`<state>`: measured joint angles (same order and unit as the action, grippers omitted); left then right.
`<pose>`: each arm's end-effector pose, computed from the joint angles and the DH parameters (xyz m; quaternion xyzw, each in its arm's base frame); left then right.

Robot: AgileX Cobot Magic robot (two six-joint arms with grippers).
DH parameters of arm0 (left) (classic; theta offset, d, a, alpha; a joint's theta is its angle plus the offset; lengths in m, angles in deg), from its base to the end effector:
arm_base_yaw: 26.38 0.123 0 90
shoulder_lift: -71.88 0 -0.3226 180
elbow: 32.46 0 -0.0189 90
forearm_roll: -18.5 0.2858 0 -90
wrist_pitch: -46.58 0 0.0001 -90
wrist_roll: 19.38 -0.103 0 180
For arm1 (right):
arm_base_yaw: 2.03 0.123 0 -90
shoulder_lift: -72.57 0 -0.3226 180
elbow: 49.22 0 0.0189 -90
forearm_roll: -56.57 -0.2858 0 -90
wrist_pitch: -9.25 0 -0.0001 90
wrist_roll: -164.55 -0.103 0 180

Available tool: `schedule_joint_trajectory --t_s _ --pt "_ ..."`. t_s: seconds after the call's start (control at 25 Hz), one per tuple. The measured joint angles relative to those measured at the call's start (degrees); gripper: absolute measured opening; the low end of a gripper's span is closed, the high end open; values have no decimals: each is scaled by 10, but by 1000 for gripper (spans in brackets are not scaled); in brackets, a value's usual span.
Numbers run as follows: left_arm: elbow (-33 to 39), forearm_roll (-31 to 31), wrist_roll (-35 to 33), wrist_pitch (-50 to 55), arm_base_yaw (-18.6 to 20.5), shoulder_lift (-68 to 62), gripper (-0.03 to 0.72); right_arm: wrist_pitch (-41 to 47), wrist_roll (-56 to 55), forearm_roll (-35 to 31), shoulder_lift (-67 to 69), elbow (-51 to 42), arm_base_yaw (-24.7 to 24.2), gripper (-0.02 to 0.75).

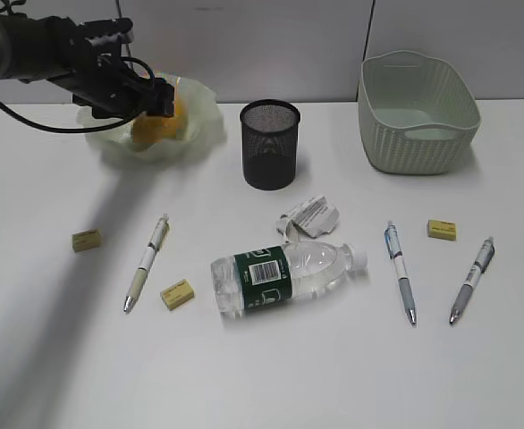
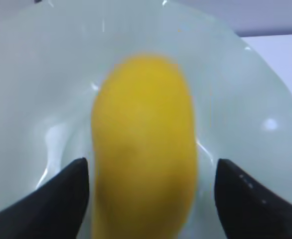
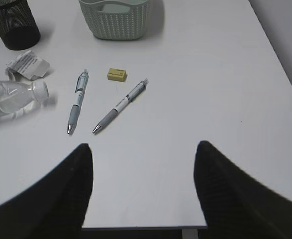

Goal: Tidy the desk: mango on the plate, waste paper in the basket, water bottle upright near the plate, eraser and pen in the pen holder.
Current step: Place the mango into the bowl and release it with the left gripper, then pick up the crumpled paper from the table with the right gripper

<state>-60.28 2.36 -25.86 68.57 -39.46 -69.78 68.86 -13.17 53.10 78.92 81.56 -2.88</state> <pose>0.5765 -0.1450 0.1523 0.0565 0.9212 -0.1189 0.3660 -0.0024 0.0054 0.2921 -0.0116 0.8438 0.0156 0.5364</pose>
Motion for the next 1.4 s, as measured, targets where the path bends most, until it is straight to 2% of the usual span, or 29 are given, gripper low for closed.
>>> schedule_joint_trajectory --t_s 0.24,0.56,0.8,1.2,1.4 --pt "-4 3 0 4 1 1 604 0 0 0 0 0 0 508" --pt "-4 19 0 82 1 40 600 0 0 0 0 0 0 508" --pt "-5 45 0 181 1 95 590 0 0 0 0 0 0 508" --pt "-5 49 0 413 1 150 581 0 0 0 0 0 0 508" --pt "-4 50 3 472 1 155 538 0 0 0 0 0 0 508"
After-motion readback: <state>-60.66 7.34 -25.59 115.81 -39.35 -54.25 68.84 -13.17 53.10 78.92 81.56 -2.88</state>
